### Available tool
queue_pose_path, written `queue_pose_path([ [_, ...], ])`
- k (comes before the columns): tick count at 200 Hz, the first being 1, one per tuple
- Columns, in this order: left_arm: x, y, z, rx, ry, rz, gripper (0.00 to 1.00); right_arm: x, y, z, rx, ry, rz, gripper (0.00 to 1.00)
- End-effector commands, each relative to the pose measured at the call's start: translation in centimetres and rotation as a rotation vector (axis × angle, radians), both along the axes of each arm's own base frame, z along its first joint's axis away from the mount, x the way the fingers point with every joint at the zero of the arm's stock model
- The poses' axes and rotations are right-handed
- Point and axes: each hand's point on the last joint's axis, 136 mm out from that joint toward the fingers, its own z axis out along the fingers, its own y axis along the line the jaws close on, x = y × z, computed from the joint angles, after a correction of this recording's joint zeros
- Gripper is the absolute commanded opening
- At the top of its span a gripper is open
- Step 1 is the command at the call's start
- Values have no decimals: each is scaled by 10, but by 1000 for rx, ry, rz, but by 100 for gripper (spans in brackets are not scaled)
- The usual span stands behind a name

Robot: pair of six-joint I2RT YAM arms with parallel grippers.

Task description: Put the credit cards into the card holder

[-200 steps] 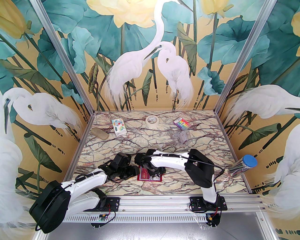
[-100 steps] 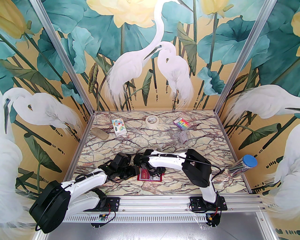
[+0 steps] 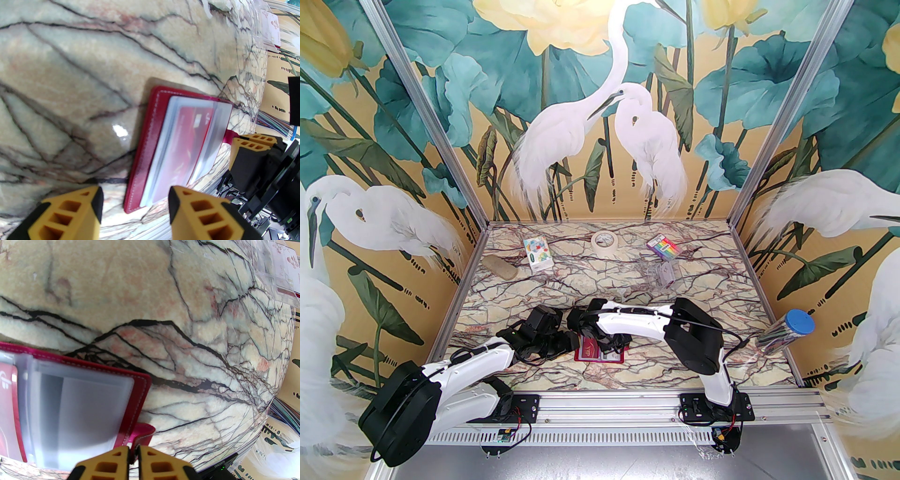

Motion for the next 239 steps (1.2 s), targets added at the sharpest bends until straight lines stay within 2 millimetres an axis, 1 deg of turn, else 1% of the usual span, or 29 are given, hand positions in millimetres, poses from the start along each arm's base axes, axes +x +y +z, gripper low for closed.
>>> queue_pose_path([
  [1,-2,0,-5,1,3,-9,51,1,1,15,19,-38,-3,10],
  [36,0,-2,-4,-2,2,-14,51,2,2,23,61,-55,-19,7],
  [72,0,-4,-4,-7,7,-17,51,3,3,29,128,-71,-43,0],
  [106,-2,-5,-6,-13,21,-26,51,8,-1,35,211,-125,-69,0],
  [139,-2,-4,-10,10,18,-42,51,12,-4,30,314,-148,-88,0],
  [167,2,-10,-10,-6,1,-59,50,17,-9,27,380,-155,-122,0],
  [196,7,-21,-6,-45,-26,-82,47,18,-2,24,459,-145,-122,0],
  [220,10,-28,-7,-62,-24,-94,44,18,4,20,505,-126,-130,0],
  [239,8,-33,-9,-70,-20,-108,42,17,6,19,526,-118,-138,0],
])
